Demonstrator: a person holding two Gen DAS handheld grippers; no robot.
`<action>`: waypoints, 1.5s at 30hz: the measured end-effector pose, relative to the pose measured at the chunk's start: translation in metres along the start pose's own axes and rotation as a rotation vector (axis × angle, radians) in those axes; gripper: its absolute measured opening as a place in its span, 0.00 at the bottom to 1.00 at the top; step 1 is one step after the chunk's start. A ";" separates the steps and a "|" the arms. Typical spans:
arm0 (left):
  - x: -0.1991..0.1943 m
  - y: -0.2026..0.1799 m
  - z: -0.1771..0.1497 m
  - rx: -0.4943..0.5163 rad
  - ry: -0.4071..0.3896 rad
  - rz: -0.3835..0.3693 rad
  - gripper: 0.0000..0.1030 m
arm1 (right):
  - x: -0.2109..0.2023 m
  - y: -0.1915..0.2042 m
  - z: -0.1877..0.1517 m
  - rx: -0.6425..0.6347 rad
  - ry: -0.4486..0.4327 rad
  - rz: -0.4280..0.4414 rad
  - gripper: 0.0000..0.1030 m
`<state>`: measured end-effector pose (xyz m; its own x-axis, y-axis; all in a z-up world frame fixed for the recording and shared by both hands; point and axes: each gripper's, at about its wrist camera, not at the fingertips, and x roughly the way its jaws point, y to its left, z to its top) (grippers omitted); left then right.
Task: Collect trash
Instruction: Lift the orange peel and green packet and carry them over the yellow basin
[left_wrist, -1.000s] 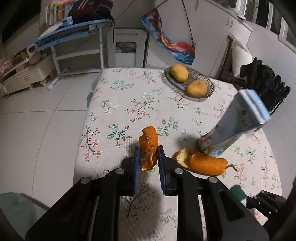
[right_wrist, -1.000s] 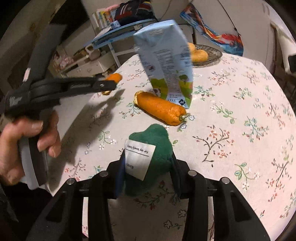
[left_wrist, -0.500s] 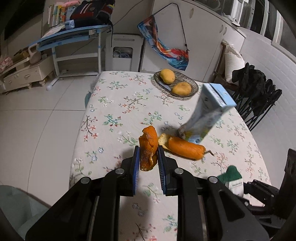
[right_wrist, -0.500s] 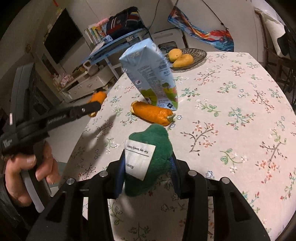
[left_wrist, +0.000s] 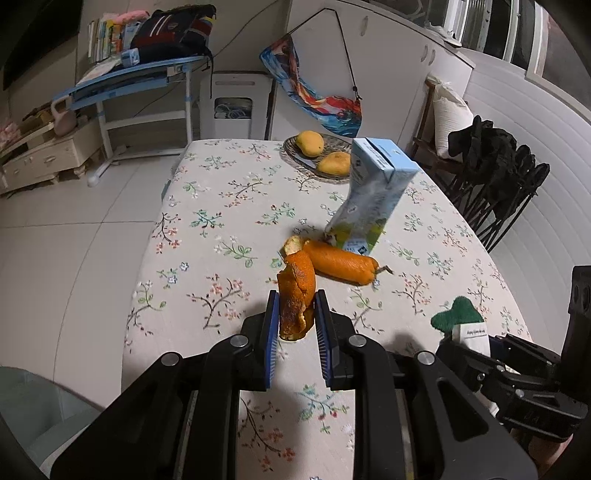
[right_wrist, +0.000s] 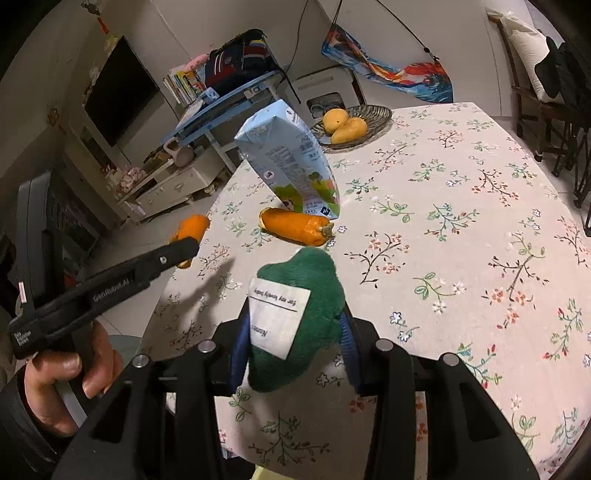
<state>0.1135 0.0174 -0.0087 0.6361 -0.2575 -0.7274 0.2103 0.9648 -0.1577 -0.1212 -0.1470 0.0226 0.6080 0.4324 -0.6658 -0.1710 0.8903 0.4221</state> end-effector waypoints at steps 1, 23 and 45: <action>-0.001 -0.001 -0.002 0.001 0.000 -0.001 0.18 | -0.001 0.000 0.000 0.001 -0.002 0.001 0.41; -0.023 -0.015 -0.041 0.007 0.016 -0.026 0.18 | -0.020 0.003 -0.022 0.012 -0.011 0.008 0.41; -0.050 -0.022 -0.090 -0.001 0.039 -0.033 0.18 | -0.045 0.007 -0.061 0.027 0.014 0.017 0.42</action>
<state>0.0105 0.0137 -0.0285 0.5990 -0.2874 -0.7474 0.2302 0.9558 -0.1831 -0.1971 -0.1510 0.0182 0.5944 0.4496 -0.6667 -0.1604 0.8787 0.4496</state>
